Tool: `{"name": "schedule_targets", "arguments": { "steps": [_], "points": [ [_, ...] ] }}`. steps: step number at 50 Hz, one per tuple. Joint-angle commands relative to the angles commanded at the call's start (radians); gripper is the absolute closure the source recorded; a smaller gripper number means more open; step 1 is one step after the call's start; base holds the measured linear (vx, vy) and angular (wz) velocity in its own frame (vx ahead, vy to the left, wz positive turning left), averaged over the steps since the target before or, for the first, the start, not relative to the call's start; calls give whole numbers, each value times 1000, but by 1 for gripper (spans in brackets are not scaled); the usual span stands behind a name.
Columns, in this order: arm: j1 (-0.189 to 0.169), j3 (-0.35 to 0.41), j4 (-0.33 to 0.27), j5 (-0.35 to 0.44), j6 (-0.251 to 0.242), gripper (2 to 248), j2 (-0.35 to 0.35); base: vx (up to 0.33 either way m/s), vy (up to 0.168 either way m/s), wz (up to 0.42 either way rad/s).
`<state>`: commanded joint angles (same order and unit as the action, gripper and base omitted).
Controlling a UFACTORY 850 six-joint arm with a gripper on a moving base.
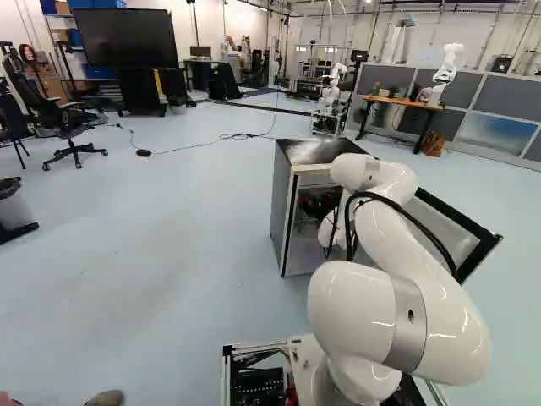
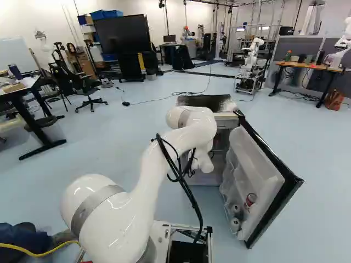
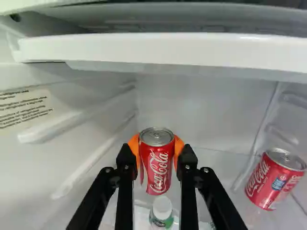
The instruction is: Grab a drink from the fridge
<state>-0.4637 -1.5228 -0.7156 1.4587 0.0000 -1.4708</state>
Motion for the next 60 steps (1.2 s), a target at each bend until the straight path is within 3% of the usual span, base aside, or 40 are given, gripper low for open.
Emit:
{"name": "schedule_targets", "arguments": {
  "steps": [15, 60],
  "points": [
    [-5, 133, 0, 0, 0, 158, 69, 0, 0, 0],
    [-52, 551, 0, 0, 0, 158, 362, 0, 0, 0]
  ]
}}
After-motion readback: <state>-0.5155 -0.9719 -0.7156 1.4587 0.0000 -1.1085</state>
